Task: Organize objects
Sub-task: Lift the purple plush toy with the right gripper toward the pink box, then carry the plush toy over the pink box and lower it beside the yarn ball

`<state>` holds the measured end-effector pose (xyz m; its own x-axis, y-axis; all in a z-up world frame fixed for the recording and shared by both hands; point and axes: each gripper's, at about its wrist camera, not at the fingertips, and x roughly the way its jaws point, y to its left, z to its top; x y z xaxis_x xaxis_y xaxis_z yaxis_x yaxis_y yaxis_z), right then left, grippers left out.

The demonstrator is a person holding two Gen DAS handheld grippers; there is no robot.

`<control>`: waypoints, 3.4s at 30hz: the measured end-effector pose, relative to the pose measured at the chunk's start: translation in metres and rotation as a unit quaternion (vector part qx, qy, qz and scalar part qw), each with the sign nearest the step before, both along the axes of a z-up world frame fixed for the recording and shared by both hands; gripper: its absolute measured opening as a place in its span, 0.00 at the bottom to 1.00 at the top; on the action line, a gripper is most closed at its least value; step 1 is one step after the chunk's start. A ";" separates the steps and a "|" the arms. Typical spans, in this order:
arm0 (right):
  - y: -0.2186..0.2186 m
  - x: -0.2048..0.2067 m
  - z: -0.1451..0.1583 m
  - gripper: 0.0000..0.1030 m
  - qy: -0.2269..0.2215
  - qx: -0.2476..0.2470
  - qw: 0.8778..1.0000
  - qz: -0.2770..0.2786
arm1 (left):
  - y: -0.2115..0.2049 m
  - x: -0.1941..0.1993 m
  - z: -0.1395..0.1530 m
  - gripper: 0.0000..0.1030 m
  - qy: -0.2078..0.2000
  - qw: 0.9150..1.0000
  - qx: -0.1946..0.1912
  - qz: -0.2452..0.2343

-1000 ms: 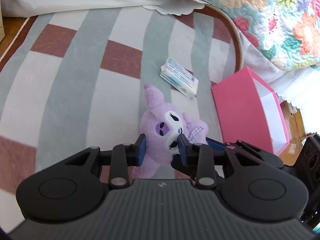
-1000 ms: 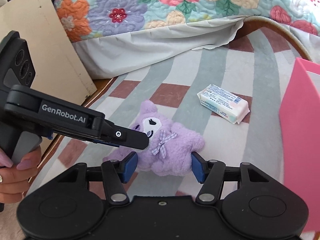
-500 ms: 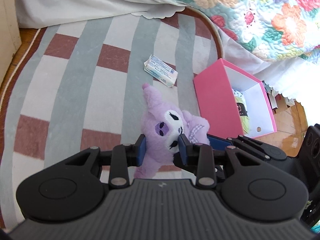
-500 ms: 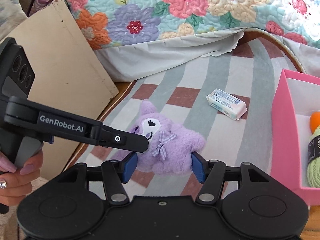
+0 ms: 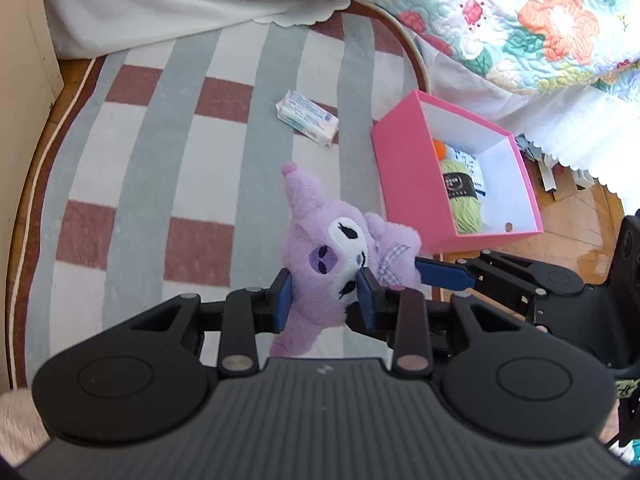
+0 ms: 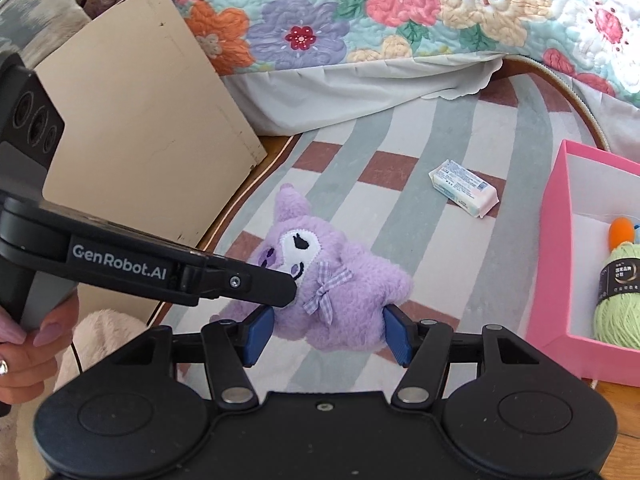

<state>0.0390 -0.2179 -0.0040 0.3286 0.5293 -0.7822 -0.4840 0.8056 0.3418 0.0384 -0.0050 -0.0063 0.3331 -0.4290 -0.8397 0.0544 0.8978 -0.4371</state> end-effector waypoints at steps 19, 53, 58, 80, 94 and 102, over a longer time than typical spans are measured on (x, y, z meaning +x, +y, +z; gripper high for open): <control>-0.042 -0.015 0.046 0.63 -0.009 -0.035 0.999 0.030 | -0.037 -0.019 0.037 0.32 0.009 0.999 -0.041 0.013; -0.148 -0.013 0.063 0.64 -0.045 -0.083 0.994 -0.047 | -0.162 0.012 0.056 0.32 -0.001 0.995 -0.049 -0.085; -0.169 0.000 0.056 0.64 -0.057 -0.092 0.992 -0.072 | -0.193 0.034 0.051 0.32 -0.001 0.995 -0.054 -0.085; -0.253 0.074 -0.018 0.62 -0.046 -0.115 0.977 -0.172 | -0.298 0.132 -0.032 0.32 0.032 0.994 -0.077 -0.073; -0.263 0.082 -0.066 0.54 -0.040 -0.172 0.974 -0.142 | -0.324 0.141 -0.087 0.31 0.059 0.993 -0.069 -0.080; -0.268 0.093 -0.079 0.46 -0.032 -0.198 0.971 -0.134 | -0.332 0.145 -0.105 0.31 0.078 0.992 -0.064 -0.080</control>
<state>0.1316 -0.4857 -0.0831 0.4677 0.0810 -0.8802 -0.2490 0.9675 -0.0433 0.1832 -0.3367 -0.1111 0.1227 -0.5726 -0.8106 0.1140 0.8195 -0.5616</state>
